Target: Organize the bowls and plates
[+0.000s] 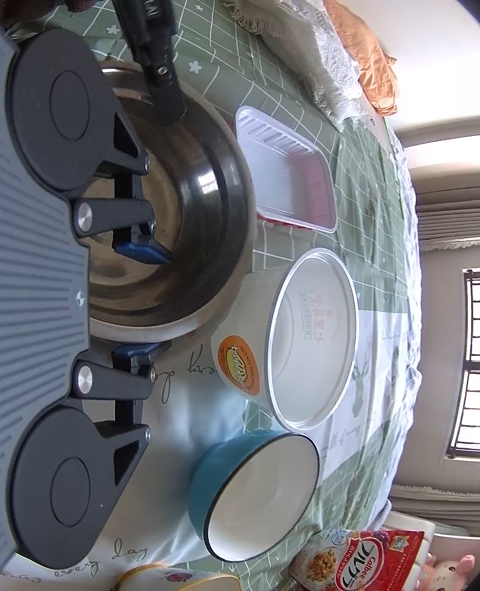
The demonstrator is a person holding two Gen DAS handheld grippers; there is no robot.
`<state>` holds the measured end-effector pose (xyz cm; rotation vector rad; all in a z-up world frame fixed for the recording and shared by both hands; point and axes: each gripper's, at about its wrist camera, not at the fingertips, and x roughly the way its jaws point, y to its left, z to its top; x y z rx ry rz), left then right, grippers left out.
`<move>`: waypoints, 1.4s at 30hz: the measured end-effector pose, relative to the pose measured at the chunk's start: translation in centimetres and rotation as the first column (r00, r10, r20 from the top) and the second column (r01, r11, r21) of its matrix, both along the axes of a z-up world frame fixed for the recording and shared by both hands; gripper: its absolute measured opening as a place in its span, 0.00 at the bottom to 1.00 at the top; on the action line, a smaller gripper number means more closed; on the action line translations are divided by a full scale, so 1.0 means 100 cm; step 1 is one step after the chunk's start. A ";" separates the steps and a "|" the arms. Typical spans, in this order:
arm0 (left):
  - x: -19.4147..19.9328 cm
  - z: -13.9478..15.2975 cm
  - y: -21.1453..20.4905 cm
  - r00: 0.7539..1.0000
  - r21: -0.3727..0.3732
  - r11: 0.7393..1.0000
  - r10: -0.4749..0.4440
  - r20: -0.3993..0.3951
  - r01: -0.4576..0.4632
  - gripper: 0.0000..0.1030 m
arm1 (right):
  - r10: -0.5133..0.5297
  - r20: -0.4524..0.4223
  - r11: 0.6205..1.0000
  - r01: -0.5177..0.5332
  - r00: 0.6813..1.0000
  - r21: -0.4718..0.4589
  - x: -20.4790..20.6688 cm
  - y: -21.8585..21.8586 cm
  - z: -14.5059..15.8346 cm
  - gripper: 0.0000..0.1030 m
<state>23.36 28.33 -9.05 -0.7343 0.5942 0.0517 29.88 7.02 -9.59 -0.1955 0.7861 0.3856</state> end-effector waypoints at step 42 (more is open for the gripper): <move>0.155 0.027 -0.311 0.940 0.083 0.950 -0.280 -0.195 0.300 0.20 | -0.360 -0.057 0.862 0.355 0.931 0.361 0.065 -0.381 0.004 0.51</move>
